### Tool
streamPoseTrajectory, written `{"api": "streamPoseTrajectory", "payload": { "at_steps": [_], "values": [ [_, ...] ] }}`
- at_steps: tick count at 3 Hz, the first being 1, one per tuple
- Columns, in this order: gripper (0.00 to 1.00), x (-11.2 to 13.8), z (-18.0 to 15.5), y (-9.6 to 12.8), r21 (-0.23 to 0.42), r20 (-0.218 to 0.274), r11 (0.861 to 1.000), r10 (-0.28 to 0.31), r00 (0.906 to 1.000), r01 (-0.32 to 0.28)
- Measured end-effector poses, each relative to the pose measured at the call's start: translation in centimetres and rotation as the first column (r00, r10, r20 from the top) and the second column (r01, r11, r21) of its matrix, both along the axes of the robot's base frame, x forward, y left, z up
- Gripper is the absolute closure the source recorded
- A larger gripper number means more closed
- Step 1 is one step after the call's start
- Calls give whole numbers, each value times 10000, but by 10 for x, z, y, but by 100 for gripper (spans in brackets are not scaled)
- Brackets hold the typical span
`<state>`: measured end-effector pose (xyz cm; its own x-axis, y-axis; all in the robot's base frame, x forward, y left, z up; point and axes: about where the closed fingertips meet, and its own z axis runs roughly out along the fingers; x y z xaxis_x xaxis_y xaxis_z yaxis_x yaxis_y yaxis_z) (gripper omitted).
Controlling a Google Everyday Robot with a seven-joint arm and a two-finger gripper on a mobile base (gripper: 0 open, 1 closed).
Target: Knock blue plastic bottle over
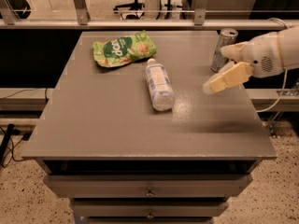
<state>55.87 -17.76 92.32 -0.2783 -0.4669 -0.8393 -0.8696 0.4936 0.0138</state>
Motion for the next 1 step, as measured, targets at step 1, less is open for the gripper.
{"api": "streamPoseTrajectory", "payload": {
  "at_steps": [1],
  "values": [
    [0,-6,1,1,-5,-62,9998,189,9998,-189]
  ]
}}
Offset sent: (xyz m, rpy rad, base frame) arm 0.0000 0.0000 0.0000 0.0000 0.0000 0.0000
